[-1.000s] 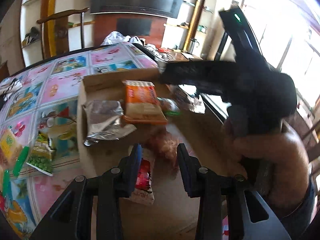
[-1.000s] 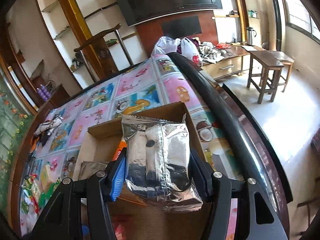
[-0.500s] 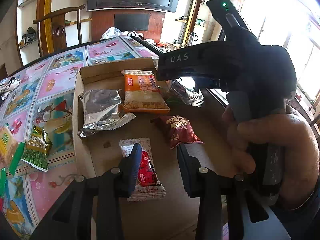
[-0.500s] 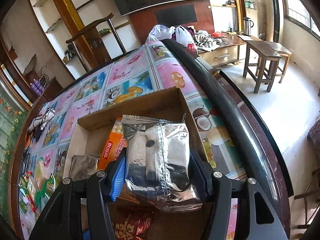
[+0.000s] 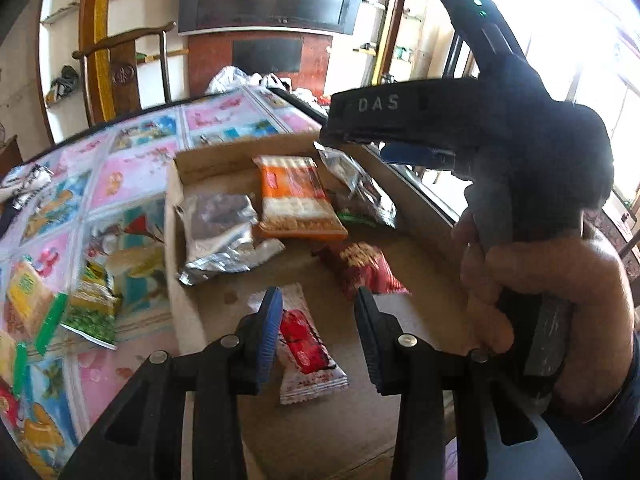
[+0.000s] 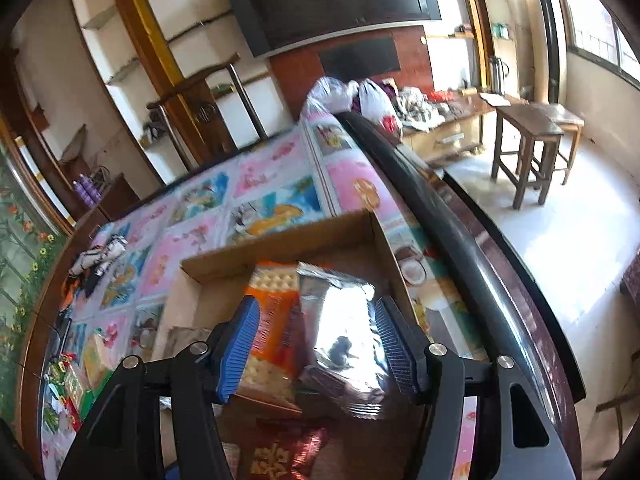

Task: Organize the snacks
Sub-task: 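Lower the foil bag into the box with right gripper while left releases brown wrapper there, then move the left gripper to the green triangular wrapper and grasp it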

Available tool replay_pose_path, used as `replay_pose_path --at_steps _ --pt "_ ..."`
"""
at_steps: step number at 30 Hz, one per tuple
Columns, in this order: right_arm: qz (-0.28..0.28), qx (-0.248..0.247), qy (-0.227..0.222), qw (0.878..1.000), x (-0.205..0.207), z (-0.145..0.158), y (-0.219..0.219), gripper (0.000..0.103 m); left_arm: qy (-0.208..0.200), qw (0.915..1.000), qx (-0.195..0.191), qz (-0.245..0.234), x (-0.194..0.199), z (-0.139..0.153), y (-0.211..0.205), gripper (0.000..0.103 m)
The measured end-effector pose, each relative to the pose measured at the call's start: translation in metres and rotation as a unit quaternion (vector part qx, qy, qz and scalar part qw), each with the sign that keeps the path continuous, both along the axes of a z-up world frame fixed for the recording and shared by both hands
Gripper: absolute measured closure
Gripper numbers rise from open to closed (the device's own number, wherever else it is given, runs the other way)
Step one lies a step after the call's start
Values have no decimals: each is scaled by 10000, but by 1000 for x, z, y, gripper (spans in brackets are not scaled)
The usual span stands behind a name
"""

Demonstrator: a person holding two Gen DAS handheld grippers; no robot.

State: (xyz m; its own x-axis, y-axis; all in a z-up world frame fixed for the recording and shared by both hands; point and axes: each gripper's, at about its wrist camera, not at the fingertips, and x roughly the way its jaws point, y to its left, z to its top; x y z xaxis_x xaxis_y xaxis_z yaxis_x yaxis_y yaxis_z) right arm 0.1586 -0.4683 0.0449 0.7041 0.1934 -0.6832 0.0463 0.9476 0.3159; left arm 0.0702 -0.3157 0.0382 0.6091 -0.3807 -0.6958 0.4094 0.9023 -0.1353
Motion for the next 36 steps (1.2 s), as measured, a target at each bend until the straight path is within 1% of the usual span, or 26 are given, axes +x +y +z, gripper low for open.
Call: replay_pose_path --at_steps 1,4,8,11,15,18,21,22,24,26,29,31,34,35,36 --pt "54 -8 -134 9999 -3 4 3 39 -41 10000 -9 34 0 3 2 66" --pt "184 -95 -340 9992 -6 10 12 38 -80 9998 -86 183 -2 13 14 64" --pt "394 -196 -474 9979 -7 13 24 38 -108 9988 -173 447 -8 23 37 62" --pt "503 -345 -650 9960 -12 17 33 38 -67 9979 -181 625 -15 25 54 62" --pt "773 -619 -1055 9895 -22 25 50 38 -88 9964 -123 840 -32 27 82 62" --pt "999 -654 -1225 9853 -29 28 59 38 -207 9942 -78 1055 -49 31 109 62" --pt "1211 -362 -1110 9857 -41 31 72 38 -268 9913 -97 1285 -63 31 141 60" --pt "1321 -165 -1058 9854 -48 31 80 37 -276 9901 -103 1375 -68 31 153 60" --pt "1527 12 -962 9836 -63 28 100 37 -284 9879 -124 1521 -78 28 176 60" --pt "1836 14 -875 9791 -84 20 133 36 -288 9842 -104 1744 -88 23 200 60" --pt "2265 -75 -778 9709 -103 7 172 36 -278 9781 -80 2063 -100 17 236 60" --pt "2540 -322 -678 9643 -110 -1 199 36 -307 9720 -45 2331 -109 14 262 60" --pt "2551 -514 -614 9636 -111 -8 212 36 -310 9618 -117 2717 -122 12 303 59" --pt "2525 -543 -594 9642 -110 -8 214 36 -323 9589 -117 2817 -124 12 314 58" --pt "2446 -593 -576 9661 -108 -9 214 36 -355 9540 -108 2975 -128 13 329 55"
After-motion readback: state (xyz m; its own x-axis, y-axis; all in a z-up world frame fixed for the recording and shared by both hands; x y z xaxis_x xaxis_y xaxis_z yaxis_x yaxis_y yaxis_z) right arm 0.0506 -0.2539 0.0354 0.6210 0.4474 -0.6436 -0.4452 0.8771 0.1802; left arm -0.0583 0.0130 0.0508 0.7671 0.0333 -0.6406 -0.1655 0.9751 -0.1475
